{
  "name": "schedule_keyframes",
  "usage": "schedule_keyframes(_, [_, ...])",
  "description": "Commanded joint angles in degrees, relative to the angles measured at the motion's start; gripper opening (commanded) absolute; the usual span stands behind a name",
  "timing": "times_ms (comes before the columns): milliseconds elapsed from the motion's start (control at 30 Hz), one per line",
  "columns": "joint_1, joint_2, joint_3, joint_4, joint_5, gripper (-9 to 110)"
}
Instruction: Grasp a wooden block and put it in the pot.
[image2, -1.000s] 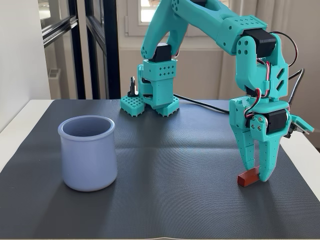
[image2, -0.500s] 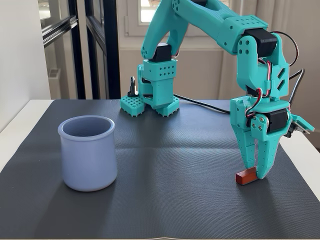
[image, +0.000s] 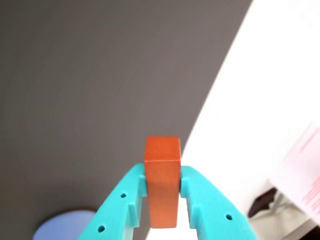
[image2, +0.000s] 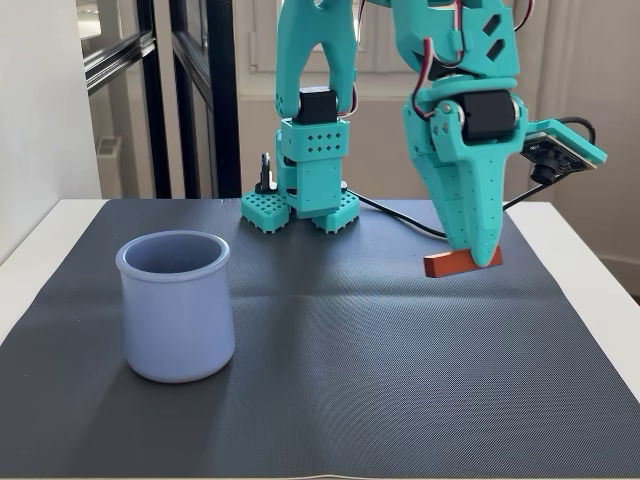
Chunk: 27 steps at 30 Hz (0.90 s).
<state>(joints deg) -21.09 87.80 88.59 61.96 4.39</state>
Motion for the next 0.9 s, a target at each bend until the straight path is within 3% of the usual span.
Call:
schedule_keyframes(0, [5.71,5.80,2.81,0.18,-0.09,0])
schedule_keyframes(467, [27.69,15.82,10.99,-0.26,-3.78,0])
schedule_keyframes(867, [35.16,16.08,13.71,-1.85,-8.00,0])
